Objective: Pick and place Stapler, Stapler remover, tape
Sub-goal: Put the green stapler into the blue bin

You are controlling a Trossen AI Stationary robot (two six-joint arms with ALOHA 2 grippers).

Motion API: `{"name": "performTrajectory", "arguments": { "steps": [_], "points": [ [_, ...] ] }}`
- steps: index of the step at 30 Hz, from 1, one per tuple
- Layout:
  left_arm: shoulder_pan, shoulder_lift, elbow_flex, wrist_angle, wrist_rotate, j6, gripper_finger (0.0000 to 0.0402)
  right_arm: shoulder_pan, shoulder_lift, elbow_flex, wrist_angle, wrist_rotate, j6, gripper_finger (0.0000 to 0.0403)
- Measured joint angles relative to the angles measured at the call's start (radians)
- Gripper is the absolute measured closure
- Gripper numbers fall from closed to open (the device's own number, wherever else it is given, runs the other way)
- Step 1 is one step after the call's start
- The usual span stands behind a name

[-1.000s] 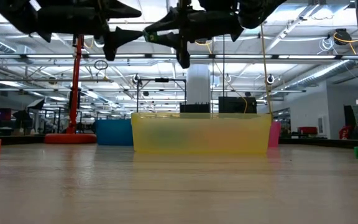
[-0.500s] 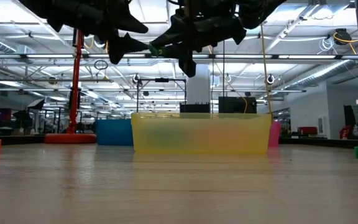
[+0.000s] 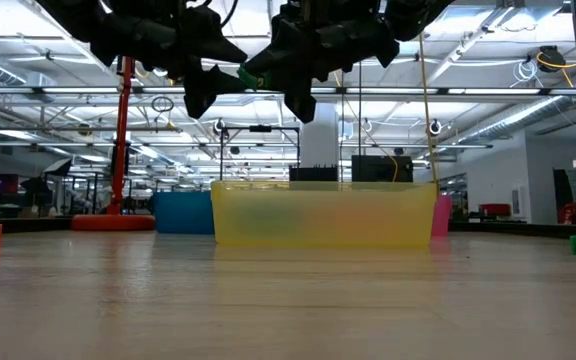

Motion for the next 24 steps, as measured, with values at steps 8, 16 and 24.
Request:
{"name": "performTrajectory", "arguments": {
  "steps": [8, 16, 24],
  "points": [
    [0.0, 0.013, 0.0, 0.005, 0.024, -0.02, 0.0213, 0.004, 0.0, 0.0, 0.011, 0.004, 0.0, 0.0337],
    [0.0, 0.013, 0.0, 0.005, 0.024, -0.019, 0.0229, 0.004, 0.0, 0.0, 0.01, 0.005, 0.0, 0.0337],
    [0.0, 0.012, 0.0, 0.008, 0.029, -0.019, 0.0267, 0.003, 0.0, 0.0, 0.024, 0.006, 0.0, 0.0337]
  ]
}}
